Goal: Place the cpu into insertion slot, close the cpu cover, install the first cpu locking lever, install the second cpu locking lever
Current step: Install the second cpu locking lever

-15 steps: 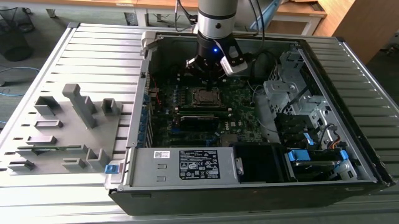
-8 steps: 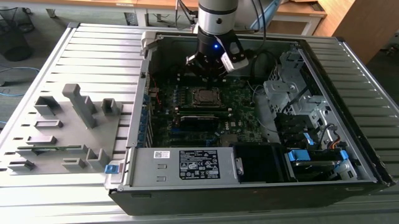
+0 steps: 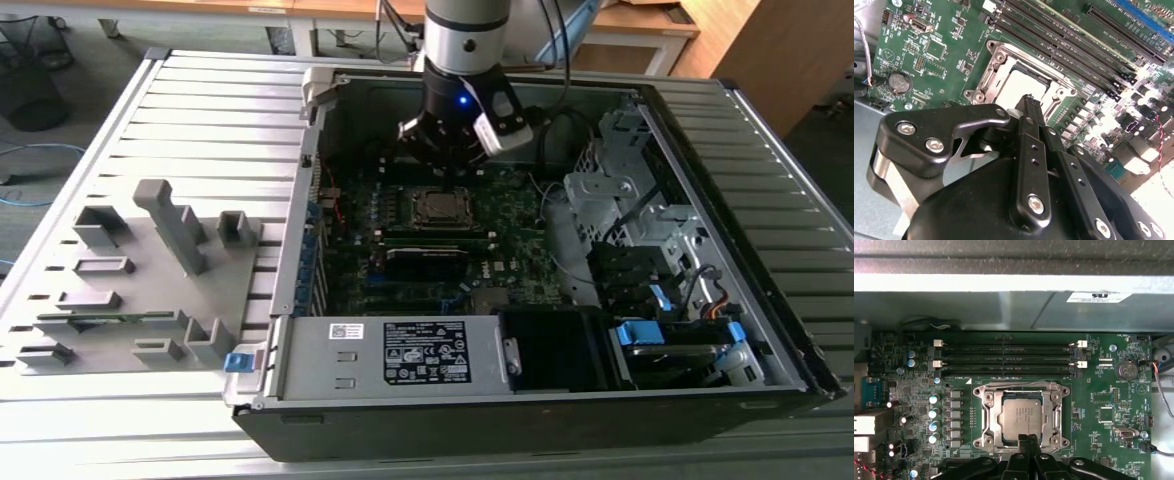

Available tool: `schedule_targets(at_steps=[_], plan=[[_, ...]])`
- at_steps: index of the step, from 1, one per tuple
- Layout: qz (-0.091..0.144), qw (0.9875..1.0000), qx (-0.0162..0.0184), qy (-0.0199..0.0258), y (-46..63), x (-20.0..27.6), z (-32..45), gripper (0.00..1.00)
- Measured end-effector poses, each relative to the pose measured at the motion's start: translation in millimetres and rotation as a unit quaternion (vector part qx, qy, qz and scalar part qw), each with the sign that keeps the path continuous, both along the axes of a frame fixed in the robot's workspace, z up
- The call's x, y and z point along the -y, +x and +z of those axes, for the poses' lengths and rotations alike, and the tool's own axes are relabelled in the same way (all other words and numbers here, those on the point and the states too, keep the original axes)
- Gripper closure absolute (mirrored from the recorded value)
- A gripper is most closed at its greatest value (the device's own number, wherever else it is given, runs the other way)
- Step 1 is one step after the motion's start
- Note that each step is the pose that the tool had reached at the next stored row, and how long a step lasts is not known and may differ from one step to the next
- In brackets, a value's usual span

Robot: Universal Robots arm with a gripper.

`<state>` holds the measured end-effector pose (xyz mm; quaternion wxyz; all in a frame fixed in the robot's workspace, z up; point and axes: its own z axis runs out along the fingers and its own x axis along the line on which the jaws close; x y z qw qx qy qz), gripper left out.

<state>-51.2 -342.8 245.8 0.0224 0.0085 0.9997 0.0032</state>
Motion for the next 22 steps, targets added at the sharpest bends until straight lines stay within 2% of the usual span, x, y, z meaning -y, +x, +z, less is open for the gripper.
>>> schedule_targets(at_steps=[22], plan=[[0.0, 1.0, 0.0, 0.0022, 0.3, 21.3, 0.0, 0.89]])
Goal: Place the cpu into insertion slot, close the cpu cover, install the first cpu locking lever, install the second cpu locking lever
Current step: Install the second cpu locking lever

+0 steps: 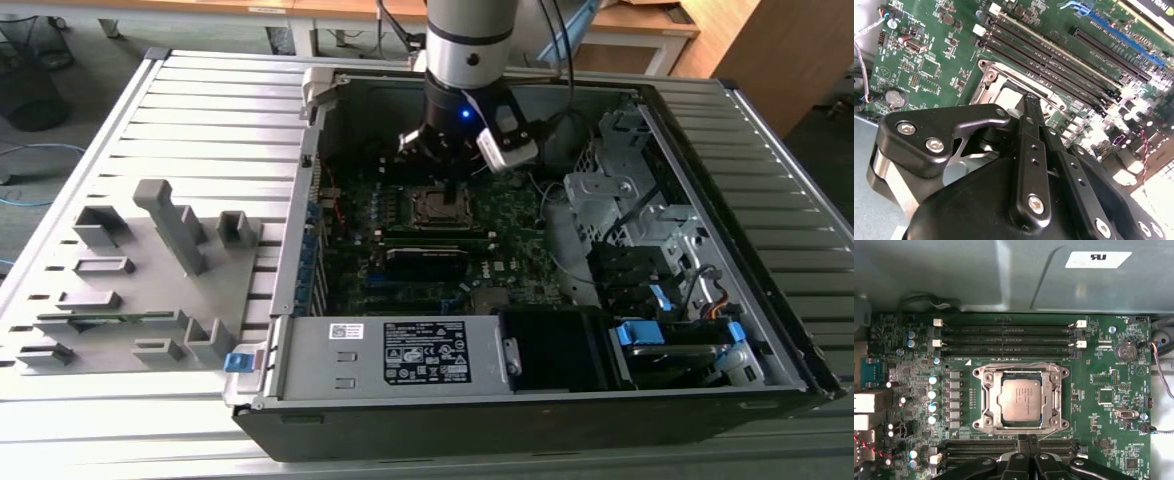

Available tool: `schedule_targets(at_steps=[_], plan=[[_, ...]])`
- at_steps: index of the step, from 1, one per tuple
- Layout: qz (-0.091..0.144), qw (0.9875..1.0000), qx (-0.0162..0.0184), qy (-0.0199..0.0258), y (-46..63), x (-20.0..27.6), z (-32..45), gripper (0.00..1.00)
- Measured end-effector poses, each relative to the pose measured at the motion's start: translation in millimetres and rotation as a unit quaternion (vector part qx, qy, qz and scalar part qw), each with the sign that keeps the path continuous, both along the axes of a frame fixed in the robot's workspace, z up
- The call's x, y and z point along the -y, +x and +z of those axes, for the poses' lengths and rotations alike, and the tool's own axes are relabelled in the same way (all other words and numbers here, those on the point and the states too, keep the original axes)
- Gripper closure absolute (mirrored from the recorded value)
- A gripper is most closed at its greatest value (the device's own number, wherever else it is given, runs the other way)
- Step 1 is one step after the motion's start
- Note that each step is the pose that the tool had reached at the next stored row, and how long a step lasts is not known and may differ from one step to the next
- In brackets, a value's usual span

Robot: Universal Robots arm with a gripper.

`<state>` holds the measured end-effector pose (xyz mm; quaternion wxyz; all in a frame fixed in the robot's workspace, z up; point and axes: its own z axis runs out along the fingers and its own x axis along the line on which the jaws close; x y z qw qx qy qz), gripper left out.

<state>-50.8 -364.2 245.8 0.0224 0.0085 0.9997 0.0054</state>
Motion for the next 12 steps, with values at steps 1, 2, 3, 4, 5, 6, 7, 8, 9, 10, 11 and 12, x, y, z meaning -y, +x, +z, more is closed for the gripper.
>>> schedule_targets(at_steps=[1, 2, 3, 4, 5, 6, 7, 8, 9, 10, 11, 12], plan=[[0.0, 1.0, 0.0, 0.0001, 0.0, 0.8, 0.0, 0.89], [0.0, 1.0, 0.0, 0.0001, 0.0, 1.6, 0.0, 0.89], [0.0, 1.0, 0.0, 0.0002, 0.0, 2.4, 0.0, 0.89], [0.0, 1.0, 0.0, 0.0003, 0.0, 3.2, 0.0, 0.89], [0.0, 1.0, 0.0, 0.0004, 0.0, 4.0, 0.0, 0.89], [0.0, 1.0, 0.0, 0.0004, 0.0, 4.7, 0.0, 0.89], [0.0, 1.0, 0.0, 0.0004, 0.0, 5.1, 0.0, 0.89], [0.0, 1.0, 0.0, 0.0004, 0.0, 5.2, -0.1, 0.89], [0.0, 1.0, 0.0, 0.0004, 0.0, 5.2, 0.0, 0.89], [0.0, 1.0, 0.0, 0.0004, 0.0, 5.3, 0.0, 0.89], [0.0, 1.0, 0.0, 0.0004, 0.0, 5.4, 0.0, 0.89], [0.0, 1.0, 0.0, 0.0004, 0.0, 5.5, 0.0, 0.89]])
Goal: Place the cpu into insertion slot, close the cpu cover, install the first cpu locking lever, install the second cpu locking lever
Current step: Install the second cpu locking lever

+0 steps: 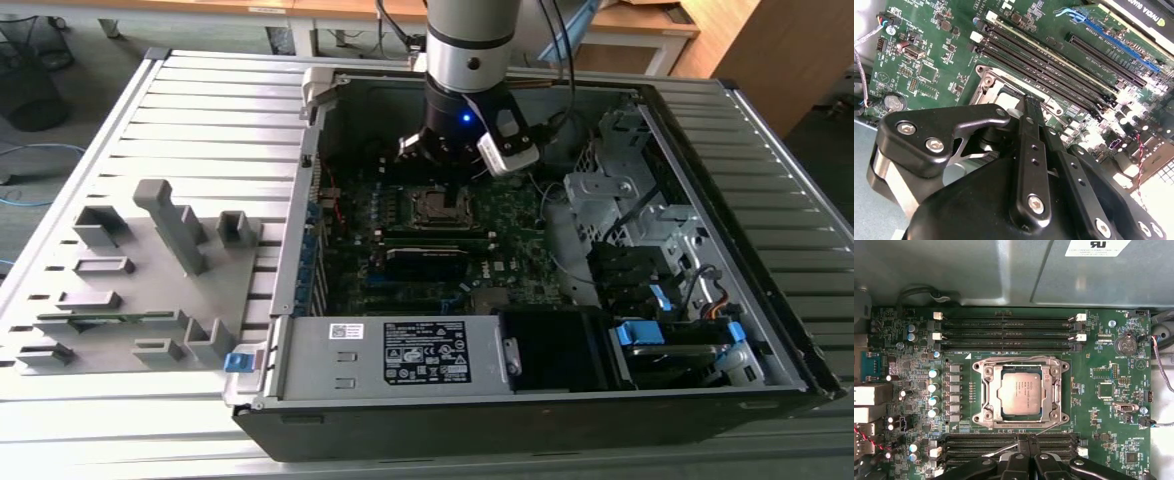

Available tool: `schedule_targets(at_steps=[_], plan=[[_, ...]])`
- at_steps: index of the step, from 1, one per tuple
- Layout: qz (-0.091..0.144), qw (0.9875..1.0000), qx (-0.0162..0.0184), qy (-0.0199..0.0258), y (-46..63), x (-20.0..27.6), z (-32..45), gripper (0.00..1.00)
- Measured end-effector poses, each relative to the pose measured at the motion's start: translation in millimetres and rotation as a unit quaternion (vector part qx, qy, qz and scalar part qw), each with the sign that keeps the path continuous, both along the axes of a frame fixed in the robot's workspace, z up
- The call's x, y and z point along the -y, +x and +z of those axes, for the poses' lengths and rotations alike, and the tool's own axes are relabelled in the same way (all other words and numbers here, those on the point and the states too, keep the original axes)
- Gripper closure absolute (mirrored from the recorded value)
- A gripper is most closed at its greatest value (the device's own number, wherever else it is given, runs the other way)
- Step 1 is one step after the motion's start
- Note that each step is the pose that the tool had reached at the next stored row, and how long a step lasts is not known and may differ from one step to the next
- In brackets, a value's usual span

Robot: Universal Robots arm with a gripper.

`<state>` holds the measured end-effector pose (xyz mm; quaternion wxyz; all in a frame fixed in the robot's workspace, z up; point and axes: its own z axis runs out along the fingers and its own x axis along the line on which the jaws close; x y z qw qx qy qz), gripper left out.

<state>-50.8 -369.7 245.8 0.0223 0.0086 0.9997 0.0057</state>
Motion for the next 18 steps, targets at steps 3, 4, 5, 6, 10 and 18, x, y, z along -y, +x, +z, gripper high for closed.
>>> schedule_targets(at_steps=[3, 4, 5, 6, 10, 18], plan=[[0.0, 1.0, 0.0, 0.0, 0.0, 0.1, 0.0, 0.89], [0.0, 1.0, 0.0, 0.0, 0.0, 0.1, 0.0, 0.89], [0.0, 1.0, 0.0, 0.0, 0.0, 0.1, 0.0, 0.89], [0.0, 1.0, 0.0, 0.0, 0.0, 0.1, 0.0, 0.89], [0.0, 1.0, 0.0003, 0.0001, -2.0, 0.2, -0.2, 0.89], [0.0, 1.0, 0.0011, 0.0001, -4.8, 0.3, -4.9, 0.89]])
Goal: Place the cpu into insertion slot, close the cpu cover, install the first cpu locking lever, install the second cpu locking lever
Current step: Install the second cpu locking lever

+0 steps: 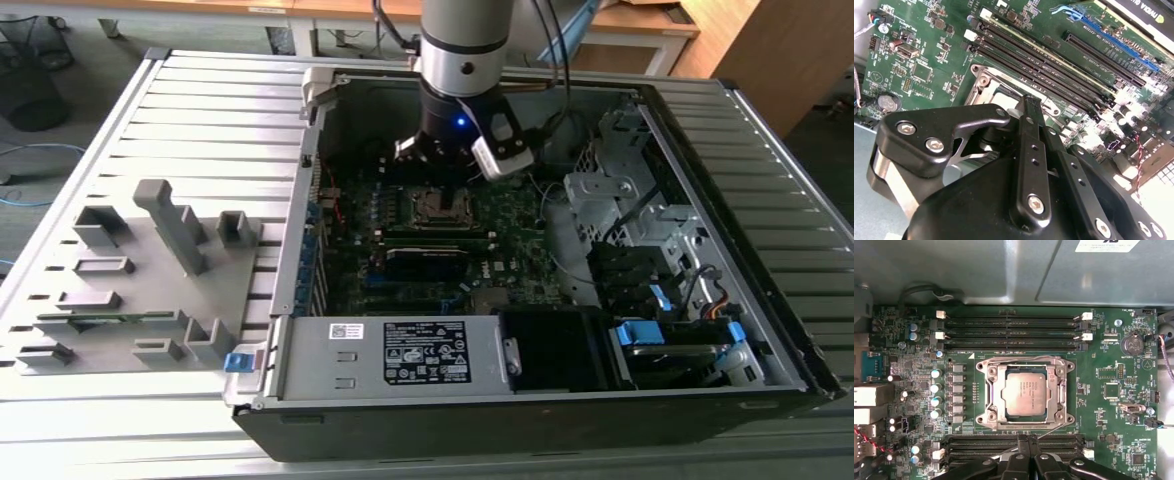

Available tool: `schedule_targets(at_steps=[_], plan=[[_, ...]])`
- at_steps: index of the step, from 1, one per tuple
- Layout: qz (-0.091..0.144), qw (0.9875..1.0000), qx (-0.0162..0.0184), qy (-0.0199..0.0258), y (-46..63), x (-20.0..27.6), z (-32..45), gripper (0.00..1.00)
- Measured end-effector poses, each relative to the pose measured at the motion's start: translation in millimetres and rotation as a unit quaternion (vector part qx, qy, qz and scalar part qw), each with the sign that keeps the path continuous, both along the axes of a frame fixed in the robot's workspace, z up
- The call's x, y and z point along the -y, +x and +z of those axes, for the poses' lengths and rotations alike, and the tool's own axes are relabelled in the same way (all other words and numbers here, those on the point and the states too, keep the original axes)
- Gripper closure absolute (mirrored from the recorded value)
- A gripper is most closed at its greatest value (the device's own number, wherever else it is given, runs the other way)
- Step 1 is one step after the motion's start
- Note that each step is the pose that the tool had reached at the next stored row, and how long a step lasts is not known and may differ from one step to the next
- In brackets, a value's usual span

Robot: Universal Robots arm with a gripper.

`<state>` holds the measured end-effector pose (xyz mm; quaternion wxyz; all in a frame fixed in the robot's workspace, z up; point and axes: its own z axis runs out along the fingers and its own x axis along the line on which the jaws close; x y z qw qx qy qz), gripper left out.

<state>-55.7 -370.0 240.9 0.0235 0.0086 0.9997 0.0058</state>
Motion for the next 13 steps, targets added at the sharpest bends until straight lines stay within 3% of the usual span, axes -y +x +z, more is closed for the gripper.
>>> schedule_targets(at_steps=[13], plan=[[0.0, 1.0, 0.0004, 0.0, -7.3, 0.2, -8.6, 0.89]])
